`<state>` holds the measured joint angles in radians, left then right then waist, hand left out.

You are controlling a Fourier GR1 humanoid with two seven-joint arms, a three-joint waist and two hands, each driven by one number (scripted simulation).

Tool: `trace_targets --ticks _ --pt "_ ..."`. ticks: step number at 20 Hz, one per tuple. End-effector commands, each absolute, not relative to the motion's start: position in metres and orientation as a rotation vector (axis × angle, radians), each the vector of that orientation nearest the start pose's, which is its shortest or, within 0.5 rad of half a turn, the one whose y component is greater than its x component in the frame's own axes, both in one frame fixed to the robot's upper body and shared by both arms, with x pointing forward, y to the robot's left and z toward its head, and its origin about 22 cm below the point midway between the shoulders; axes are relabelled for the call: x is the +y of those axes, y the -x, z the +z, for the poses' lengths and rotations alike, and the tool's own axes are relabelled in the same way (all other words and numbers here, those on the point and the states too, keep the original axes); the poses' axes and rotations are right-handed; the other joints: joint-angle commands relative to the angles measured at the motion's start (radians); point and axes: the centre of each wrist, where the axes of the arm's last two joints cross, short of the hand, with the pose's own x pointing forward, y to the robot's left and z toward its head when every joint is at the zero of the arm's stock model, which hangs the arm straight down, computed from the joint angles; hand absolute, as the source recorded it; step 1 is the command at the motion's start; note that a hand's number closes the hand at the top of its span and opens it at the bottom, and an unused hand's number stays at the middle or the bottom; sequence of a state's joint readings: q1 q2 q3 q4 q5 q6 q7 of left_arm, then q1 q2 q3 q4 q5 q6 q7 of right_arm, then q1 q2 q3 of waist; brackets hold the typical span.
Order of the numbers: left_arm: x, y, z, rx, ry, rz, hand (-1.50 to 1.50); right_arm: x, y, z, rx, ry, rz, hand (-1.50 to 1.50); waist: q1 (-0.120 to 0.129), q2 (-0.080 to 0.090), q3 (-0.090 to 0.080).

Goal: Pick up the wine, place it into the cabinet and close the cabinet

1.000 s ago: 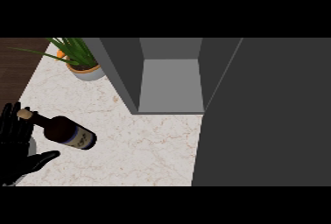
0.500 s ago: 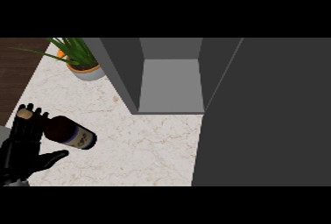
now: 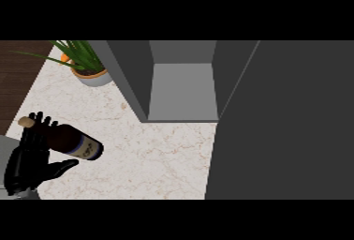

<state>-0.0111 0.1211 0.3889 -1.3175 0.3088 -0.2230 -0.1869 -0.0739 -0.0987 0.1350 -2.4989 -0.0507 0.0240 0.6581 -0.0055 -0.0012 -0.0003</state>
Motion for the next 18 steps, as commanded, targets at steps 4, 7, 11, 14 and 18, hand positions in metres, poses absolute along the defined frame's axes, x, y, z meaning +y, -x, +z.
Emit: trace_targets --ticks 4,7,11,14,18 --pt "0.337 -0.210 -0.082 -1.593 0.004 0.357 -1.50 -0.200 -0.113 0.216 -1.948 -0.193 0.209 -1.50 -0.001 0.000 -0.001" --pt "0.359 -0.203 -0.088 -1.618 -0.012 0.378 -1.50 -0.218 -0.111 0.217 -1.951 -0.173 0.234 -1.50 -0.004 0.000 0.000" --pt "0.345 -0.229 -0.080 -1.599 0.044 0.359 -1.50 -0.210 -0.117 0.232 -1.954 -0.188 0.246 -1.50 0.000 0.000 -0.001" --pt "0.360 -0.209 -0.086 -1.611 0.044 0.370 -1.50 -0.212 -0.121 0.216 -1.946 -0.182 0.253 -1.50 0.002 0.000 0.000" --pt "0.325 -0.235 -0.092 -1.623 0.041 0.388 -1.50 -0.213 -0.111 0.228 -1.952 -0.171 0.244 -1.50 -0.002 0.000 0.000"
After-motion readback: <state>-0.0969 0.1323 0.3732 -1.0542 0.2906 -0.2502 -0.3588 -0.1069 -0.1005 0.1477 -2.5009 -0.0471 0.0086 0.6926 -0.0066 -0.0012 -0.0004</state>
